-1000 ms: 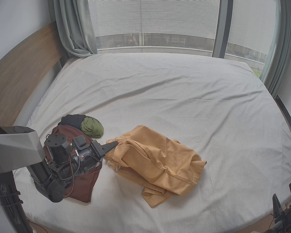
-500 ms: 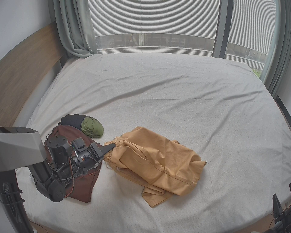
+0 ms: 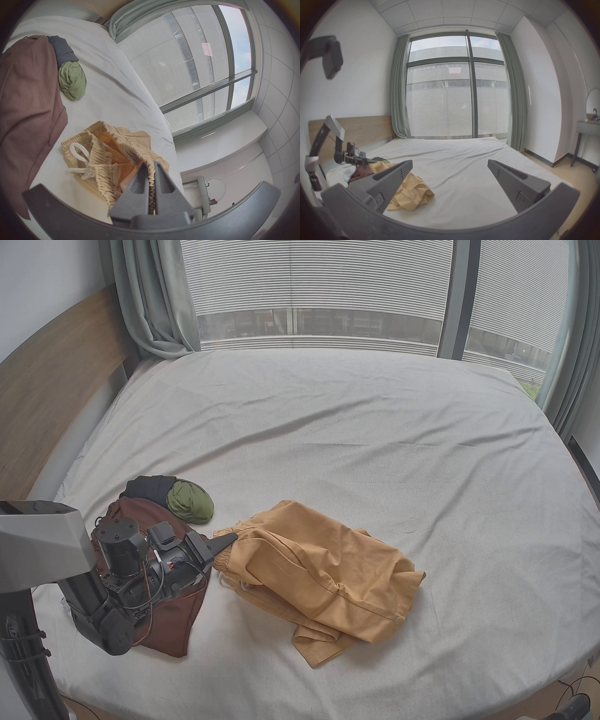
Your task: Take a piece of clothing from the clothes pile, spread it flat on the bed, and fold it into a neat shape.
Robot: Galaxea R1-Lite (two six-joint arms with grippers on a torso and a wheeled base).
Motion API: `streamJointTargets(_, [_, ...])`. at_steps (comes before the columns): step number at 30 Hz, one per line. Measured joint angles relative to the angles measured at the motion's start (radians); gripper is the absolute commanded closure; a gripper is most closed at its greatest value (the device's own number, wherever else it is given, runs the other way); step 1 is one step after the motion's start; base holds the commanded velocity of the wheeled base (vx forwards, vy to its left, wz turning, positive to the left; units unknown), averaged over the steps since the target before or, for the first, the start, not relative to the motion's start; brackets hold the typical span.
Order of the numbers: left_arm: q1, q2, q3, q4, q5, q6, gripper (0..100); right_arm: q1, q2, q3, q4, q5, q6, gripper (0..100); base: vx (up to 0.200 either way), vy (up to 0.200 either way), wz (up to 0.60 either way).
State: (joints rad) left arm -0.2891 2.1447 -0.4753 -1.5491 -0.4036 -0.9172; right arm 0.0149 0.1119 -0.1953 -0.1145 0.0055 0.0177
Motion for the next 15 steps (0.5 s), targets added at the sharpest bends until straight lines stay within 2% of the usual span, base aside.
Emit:
streamJointTargets(8, [0.0, 0.0, -0.004, 0.0, 0.003, -0.001, 100, 0.108, 0.247, -0.11, -0.059, 0.031, 0.136, 0, 0.0, 0.0, 0.0])
streamJointTargets(15, [-0.001, 0.0, -0.005, 0.0, 0.003, -0.001, 100, 0.182, 0.477, -0.199, -0.085, 0.061, 0.174, 0, 0.0, 0.0, 0.0])
